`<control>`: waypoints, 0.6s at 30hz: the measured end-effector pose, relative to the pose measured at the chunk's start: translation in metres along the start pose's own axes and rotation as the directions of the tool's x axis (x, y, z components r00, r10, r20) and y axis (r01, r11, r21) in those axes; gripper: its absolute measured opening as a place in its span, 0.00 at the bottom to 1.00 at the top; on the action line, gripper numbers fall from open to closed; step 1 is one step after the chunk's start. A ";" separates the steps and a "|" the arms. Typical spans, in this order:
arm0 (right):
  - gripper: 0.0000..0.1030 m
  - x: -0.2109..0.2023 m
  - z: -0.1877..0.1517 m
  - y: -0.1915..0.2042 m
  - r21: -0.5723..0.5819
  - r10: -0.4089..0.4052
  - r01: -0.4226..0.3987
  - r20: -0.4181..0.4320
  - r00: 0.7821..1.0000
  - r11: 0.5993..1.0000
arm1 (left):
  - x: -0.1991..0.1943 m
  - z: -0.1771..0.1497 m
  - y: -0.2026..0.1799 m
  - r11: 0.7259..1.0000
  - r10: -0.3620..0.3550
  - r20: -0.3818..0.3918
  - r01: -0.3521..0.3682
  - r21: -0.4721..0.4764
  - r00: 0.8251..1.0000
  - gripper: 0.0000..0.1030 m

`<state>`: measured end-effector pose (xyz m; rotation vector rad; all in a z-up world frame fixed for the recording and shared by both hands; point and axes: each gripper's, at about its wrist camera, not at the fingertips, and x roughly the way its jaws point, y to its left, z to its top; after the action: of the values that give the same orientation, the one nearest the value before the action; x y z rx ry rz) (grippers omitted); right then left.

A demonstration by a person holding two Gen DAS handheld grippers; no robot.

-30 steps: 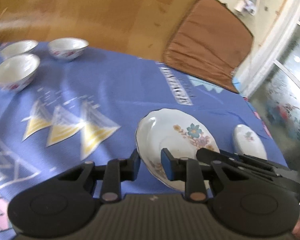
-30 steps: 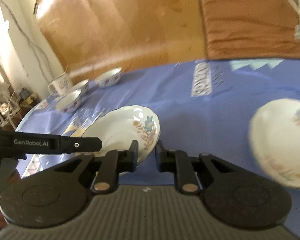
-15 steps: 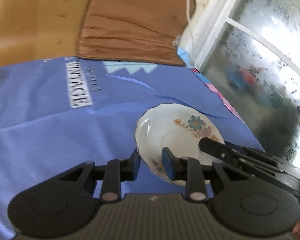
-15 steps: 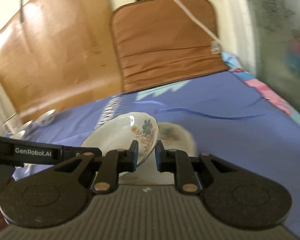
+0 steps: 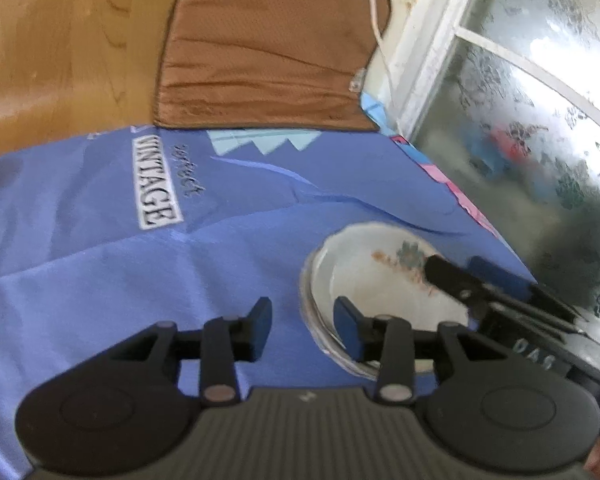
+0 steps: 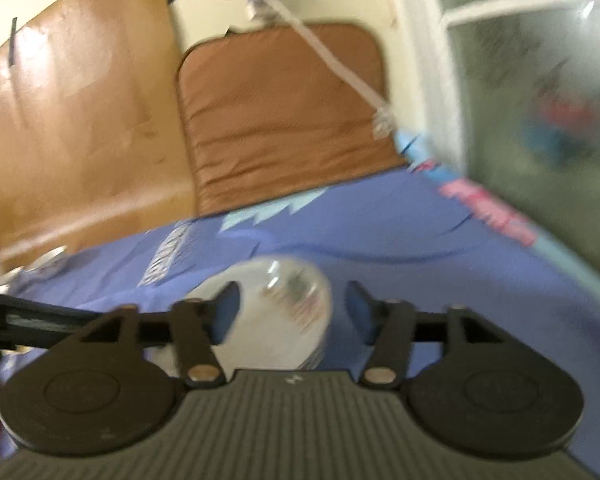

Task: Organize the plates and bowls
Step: 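Open the right gripper and pull it away from the plate stack, then move the right gripper back toward the white floral bowls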

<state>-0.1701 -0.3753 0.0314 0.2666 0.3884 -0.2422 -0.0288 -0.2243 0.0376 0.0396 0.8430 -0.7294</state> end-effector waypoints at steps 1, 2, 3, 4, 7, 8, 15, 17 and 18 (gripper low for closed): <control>0.63 -0.003 0.001 -0.001 -0.001 -0.012 0.012 0.017 1.000 1.000 | -0.002 0.000 0.004 1.000 -0.001 0.005 0.001 -0.007 1.000 0.34; 0.62 -0.004 0.002 -0.002 0.006 -0.016 0.016 0.025 1.000 1.000 | -0.007 0.000 0.011 1.000 -0.005 0.012 0.005 -0.021 1.000 0.34; 0.62 -0.006 0.004 -0.002 0.017 -0.015 0.014 0.034 0.999 1.000 | -0.011 -0.001 0.017 0.999 -0.004 0.020 0.005 -0.032 1.000 0.34; 0.62 -0.008 0.006 -0.001 0.023 -0.007 0.006 0.042 0.999 1.000 | -0.015 -0.002 0.023 0.999 0.001 0.029 0.001 -0.040 1.000 0.34; 0.62 -0.009 0.010 0.012 -0.007 0.024 -0.023 0.052 0.998 1.000 | -0.031 -0.008 0.050 0.997 0.047 0.065 -0.042 -0.068 0.997 0.34; 0.62 -0.008 0.010 0.019 -0.023 0.044 -0.043 0.049 0.998 0.999 | -0.037 -0.011 0.061 0.995 0.066 0.076 -0.060 -0.085 0.995 0.34; 0.58 0.010 0.003 0.091 -0.086 0.244 -0.250 -0.072 0.967 0.964 | -0.084 -0.040 0.171 0.931 0.266 0.104 -0.228 -0.285 0.958 0.34; 0.57 0.019 -0.001 0.113 -0.081 0.306 -0.318 -0.130 0.943 0.945 | -0.096 -0.052 0.199 0.903 0.305 0.100 -0.254 -0.348 0.947 0.34; 0.55 0.025 -0.004 0.126 -0.078 0.337 -0.353 -0.165 0.927 0.932 | -0.102 -0.058 0.213 0.886 0.327 0.099 -0.268 -0.377 0.940 0.34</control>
<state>-0.1135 -0.2611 0.0442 0.2443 0.4932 0.1473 0.0164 0.0138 0.0166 -0.2115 0.7826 -0.2748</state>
